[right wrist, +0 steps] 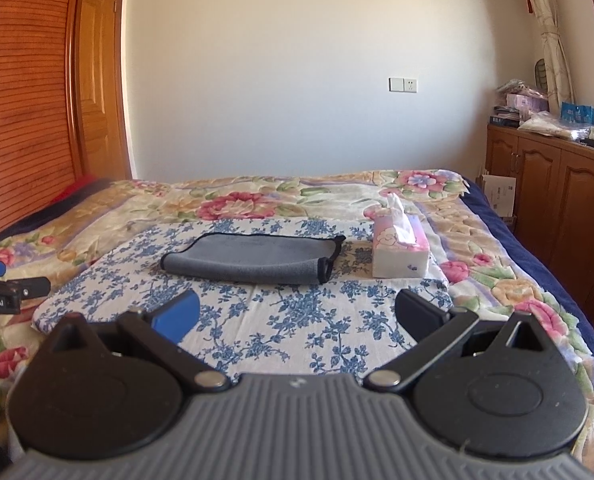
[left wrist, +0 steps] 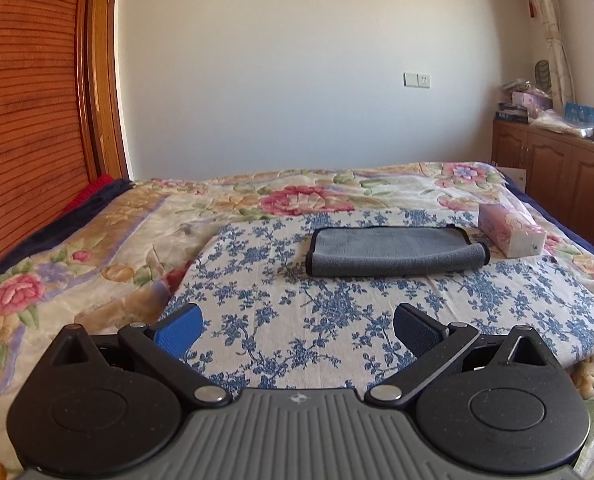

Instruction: Fold towel

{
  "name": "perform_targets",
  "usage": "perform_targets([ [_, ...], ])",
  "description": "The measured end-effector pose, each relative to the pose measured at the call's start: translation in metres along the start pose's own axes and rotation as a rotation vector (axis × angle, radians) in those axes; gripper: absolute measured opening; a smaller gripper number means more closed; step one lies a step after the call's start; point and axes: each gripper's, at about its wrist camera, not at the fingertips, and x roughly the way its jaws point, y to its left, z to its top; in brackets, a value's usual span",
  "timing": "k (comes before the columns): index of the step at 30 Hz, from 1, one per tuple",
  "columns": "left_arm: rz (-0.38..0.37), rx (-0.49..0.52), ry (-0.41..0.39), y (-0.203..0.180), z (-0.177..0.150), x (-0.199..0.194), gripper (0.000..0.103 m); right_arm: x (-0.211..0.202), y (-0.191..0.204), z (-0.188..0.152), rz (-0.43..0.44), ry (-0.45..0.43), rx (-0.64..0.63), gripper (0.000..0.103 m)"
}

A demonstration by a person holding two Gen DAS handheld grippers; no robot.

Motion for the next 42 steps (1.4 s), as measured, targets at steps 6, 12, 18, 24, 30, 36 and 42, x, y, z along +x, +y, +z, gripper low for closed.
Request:
perform_targets([
  [6,-0.001,0.004,-0.040,-0.001,0.002,-0.006,0.103,-0.003,-0.001,0.001,-0.013,-0.030,-0.004,0.103],
  [12,-0.005,0.011,-0.059,-0.002,0.002,-0.008,0.103,-0.005,-0.002,0.001,-0.028,-0.048,-0.005,0.103],
  [18,-0.005,0.013,-0.068,-0.003,0.001,-0.009,0.103,-0.005,-0.003,0.001,-0.031,-0.049,-0.004,0.103],
  [24,-0.005,0.022,-0.082,-0.005,0.001,-0.010,0.103,-0.004,-0.003,0.001,-0.036,-0.050,-0.001,0.103],
  [30,-0.003,0.023,-0.085,-0.005,0.001,-0.011,0.103,-0.005,-0.003,0.001,-0.037,-0.052,-0.002,0.103],
  [36,-0.002,0.024,-0.086,-0.005,0.001,-0.012,0.103,-0.005,-0.004,0.001,-0.039,-0.055,0.000,0.103],
  [42,-0.001,0.024,-0.086,-0.005,0.001,-0.012,0.103,-0.005,-0.004,0.001,-0.039,-0.054,0.000,0.103],
])
